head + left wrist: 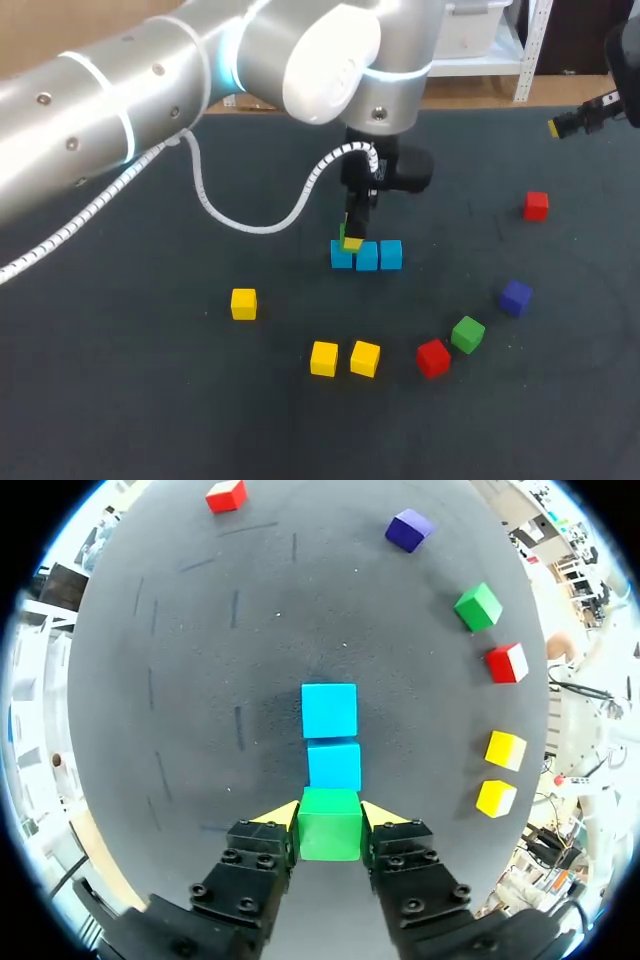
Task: Place the blue cubes, place green cubes on the blue cubes, place the yellow cubes on the green cubes, then place the red cubes on the yellow cubes, and place purple cube on the red cubes.
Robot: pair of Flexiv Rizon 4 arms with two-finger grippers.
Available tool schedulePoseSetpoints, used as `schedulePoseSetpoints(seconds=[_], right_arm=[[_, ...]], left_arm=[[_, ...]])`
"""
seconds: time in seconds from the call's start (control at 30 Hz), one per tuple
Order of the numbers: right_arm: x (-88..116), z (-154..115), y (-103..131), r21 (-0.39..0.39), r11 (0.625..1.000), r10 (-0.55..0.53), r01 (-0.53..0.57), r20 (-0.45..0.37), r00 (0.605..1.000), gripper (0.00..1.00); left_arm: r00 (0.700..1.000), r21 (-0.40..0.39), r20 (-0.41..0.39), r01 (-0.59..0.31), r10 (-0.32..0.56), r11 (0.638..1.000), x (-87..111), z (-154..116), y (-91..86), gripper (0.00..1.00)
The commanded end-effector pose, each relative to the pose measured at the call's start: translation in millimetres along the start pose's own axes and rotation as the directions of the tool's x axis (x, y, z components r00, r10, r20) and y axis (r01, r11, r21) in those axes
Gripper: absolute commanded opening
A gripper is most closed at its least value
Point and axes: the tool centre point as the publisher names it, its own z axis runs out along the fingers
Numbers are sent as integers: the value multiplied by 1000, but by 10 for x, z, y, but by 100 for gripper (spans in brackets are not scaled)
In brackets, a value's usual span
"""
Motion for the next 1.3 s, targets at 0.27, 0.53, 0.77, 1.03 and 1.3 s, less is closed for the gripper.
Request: schedulePoseSetpoints(seconds=[0.27,0.53,0.77,1.03,1.3], right_arm=[[17,10,17,10,1000,1,-1,8,1000,100],[17,10,17,10,1000,1,-1,8,1000,100],[17,10,17,10,1000,1,-1,8,1000,100],[17,10,17,10,1000,1,-1,8,1000,100],[17,10,17,10,1000,1,-1,8,1000,100]], left_arm=[[1000,4,3,8,-8,1000,-10,23,44,0],[1000,4,8,6,-6,1000,-11,4,32,0],[1000,-3,8,8,-8,1000,-9,-9,21,0],[1000,0,0,14,-14,1000,-6,27,34,0],[1000,5,-2,14,-14,1000,-7,30,35,31]])
